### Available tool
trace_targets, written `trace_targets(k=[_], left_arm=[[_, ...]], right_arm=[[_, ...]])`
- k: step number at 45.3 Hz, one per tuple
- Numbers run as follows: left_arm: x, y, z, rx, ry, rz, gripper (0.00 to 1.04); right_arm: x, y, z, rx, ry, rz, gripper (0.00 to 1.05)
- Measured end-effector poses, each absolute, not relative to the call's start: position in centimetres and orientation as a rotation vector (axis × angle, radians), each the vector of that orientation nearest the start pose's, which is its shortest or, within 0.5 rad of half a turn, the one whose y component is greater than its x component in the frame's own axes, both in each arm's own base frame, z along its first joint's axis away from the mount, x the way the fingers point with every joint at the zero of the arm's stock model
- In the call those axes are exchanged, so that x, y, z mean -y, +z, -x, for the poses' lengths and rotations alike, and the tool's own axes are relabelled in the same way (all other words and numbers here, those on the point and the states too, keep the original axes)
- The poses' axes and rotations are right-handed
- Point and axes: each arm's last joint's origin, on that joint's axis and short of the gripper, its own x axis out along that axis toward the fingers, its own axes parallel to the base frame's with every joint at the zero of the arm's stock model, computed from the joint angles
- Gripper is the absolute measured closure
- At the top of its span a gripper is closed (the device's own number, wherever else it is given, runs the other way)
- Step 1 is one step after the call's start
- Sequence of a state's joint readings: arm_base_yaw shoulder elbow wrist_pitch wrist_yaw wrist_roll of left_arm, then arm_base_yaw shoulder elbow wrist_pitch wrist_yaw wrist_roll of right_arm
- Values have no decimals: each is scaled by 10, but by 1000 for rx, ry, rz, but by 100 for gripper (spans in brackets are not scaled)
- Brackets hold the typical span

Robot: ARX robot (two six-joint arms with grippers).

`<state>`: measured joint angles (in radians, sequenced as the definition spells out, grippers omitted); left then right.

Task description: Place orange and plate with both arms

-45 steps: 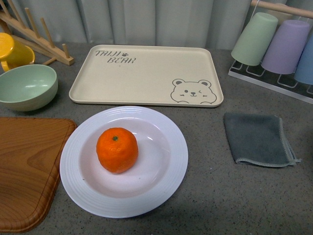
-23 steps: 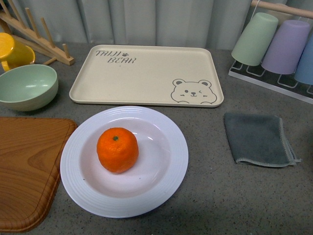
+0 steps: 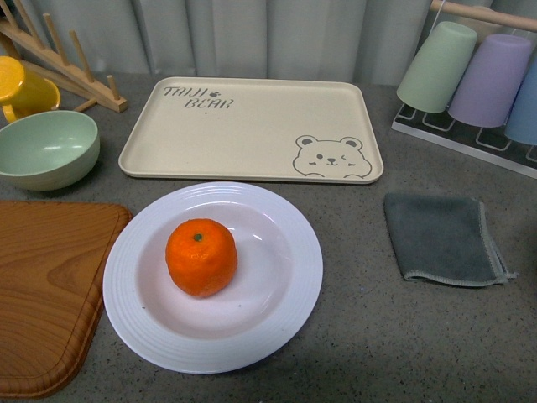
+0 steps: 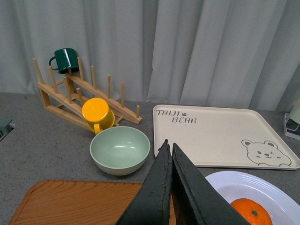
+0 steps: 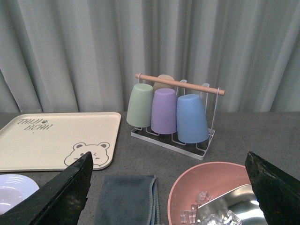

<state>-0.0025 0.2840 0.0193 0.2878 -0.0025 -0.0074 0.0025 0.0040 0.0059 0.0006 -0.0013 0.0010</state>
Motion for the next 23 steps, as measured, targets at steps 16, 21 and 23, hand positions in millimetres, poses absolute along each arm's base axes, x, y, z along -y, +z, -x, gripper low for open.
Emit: trace_targets(k=[16, 21, 23], left_arm=[[0, 173, -109, 23, 0, 7, 101], [0, 172, -105, 13, 1, 7, 101], [0, 169, -101, -9, -3, 7, 101]], right_arm=[[0, 165, -98, 2, 4, -1, 9], [0, 165, -98, 2, 4, -1, 9], [0, 165, -98, 2, 4, -1, 9]])
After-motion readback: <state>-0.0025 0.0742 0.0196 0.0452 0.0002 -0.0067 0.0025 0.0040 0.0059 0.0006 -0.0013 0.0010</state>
